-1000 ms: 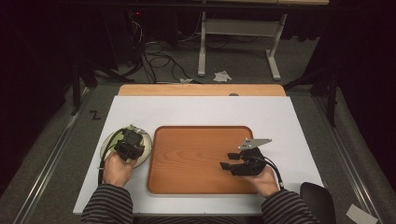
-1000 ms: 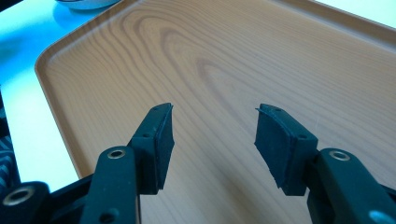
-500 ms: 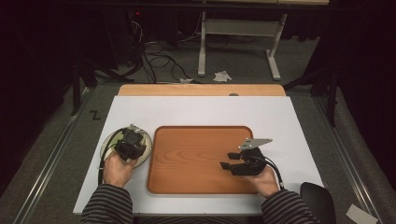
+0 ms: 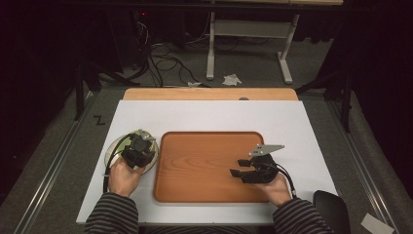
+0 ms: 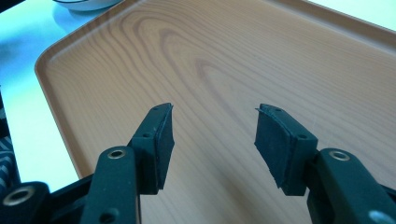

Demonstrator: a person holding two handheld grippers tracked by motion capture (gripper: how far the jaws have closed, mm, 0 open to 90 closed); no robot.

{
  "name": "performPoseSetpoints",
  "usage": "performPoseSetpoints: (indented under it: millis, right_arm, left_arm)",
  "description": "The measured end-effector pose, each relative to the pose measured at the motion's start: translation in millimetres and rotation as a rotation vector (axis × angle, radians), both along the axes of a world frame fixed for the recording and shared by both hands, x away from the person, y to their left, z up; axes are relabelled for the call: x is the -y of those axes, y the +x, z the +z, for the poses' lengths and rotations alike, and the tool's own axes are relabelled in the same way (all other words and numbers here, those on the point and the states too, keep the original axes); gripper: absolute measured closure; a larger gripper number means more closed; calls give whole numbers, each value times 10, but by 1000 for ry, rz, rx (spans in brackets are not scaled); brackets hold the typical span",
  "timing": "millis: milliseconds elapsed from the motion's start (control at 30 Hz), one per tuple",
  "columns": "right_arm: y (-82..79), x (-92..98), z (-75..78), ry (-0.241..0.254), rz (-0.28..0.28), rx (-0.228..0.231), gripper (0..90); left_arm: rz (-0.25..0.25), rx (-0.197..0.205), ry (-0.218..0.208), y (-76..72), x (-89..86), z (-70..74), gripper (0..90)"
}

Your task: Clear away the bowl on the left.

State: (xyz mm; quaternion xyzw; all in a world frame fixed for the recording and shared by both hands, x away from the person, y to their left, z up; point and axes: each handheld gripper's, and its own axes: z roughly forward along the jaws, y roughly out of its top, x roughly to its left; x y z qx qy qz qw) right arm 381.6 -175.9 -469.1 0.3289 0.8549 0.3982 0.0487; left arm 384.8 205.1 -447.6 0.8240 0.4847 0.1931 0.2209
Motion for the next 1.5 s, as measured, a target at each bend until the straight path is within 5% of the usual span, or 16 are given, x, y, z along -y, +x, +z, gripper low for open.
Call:
performPoseSetpoints:
  millis: [633,1500]
  right_arm:
    - [10,13,6,4,10,4,483]
    - [-5,92,52,12,-20,20,476]
  left_arm:
    - [-101,41,14,-103,253,149,848]
    - [-262,45,30,-211,724,210,847]
